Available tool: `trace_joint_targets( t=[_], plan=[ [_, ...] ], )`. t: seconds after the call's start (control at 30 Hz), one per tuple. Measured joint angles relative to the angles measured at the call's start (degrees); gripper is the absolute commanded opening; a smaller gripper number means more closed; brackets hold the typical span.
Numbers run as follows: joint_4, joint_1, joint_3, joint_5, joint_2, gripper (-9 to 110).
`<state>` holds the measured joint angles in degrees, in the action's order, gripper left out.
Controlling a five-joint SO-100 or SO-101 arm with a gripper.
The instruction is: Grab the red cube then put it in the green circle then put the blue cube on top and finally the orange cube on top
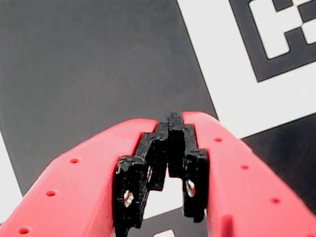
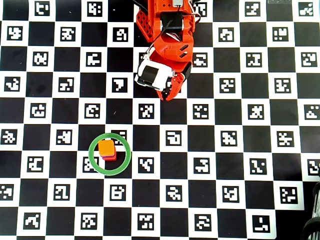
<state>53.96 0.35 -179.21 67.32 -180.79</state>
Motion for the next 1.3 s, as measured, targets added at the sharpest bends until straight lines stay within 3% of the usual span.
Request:
trace_joint_targets(
  t=[0.37, 0.63, 1.3],
  plan=[
    [14.68, 0.09, 0.00, 8.00, -8.96, -6],
    [18.46, 1.76, 0.00, 18.54, -8.96, -6],
    [18.54, 2.37, 0.00, 18.63, -8.96, -6]
  ],
)
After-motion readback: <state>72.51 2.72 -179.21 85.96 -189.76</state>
